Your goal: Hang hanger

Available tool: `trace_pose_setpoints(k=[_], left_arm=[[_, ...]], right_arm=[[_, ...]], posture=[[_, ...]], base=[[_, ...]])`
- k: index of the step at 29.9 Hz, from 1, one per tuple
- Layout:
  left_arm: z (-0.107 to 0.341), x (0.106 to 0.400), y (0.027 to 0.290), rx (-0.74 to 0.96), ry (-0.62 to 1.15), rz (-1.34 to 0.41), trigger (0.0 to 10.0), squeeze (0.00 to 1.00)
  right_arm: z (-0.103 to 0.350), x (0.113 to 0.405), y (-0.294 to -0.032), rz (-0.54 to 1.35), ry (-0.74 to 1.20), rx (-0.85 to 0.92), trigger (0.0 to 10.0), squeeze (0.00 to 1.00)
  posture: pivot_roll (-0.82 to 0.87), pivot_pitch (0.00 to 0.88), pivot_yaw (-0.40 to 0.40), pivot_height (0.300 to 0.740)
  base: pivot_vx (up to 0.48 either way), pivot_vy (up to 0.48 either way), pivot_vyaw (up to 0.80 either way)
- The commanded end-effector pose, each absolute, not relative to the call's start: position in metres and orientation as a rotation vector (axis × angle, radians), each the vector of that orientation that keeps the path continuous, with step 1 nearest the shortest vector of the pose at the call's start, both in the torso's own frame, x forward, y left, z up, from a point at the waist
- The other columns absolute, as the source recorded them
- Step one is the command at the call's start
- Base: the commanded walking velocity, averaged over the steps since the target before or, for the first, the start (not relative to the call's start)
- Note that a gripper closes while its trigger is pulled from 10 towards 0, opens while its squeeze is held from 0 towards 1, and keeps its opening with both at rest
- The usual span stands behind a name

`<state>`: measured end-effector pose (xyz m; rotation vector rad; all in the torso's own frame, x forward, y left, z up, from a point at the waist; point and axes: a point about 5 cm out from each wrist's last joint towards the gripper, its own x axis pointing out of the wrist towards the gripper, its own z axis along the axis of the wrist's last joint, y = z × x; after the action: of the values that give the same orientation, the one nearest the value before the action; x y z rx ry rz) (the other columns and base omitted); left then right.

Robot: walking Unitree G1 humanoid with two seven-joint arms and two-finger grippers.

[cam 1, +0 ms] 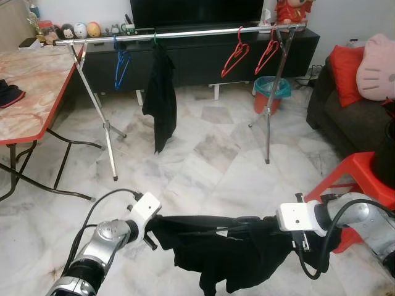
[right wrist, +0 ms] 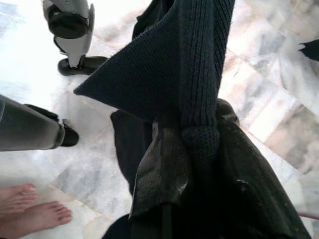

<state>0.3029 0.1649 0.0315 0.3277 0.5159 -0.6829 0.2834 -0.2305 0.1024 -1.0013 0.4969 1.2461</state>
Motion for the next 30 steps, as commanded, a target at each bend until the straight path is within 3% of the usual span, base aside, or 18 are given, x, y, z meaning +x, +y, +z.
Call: trace_pose_setpoints(k=[1,12,18,25,30], left_arm=[[0.043,0.31,0.196,0.343,0.531,-0.561,10.0,0.0],[0.06,0.315,0.183,0.322,0.509,-0.655,10.0,0.0],[0.087,0.326,0.163,0.245,0.421,-0.696,10.0,0.0],[0.102,0.331,0.15,0.201,0.376,-0.726,10.0,0.0],[0.099,0.325,0.14,0.199,0.388,-0.777,10.0,0.0]], right_arm=[[0.095,0.282,-0.246,1.182,0.597,-1.061,10.0,0.0],[0.084,0.292,-0.233,1.035,0.536,-1.055,10.0,0.0],[0.059,0.3,-0.211,0.833,0.505,-0.923,10.0,0.0],[0.038,0.291,-0.192,0.837,0.52,-0.803,10.0,0.0],[0.038,0.294,-0.173,0.8,0.421,-0.659,10.0,0.0]], posture=[[-0.11,0.0,0.048,0.74],[-0.11,0.0,0.053,0.74],[-0.1,0.0,0.056,0.74],[-0.09,0.0,0.059,0.74],[-0.09,0.0,0.062,0.74]], base=[[0.0,0.0,0.0],[0.0,0.0,0.0],[0.0,0.0,0.0],[0.0,0.0,0.0],[0.0,0.0,0.0]])
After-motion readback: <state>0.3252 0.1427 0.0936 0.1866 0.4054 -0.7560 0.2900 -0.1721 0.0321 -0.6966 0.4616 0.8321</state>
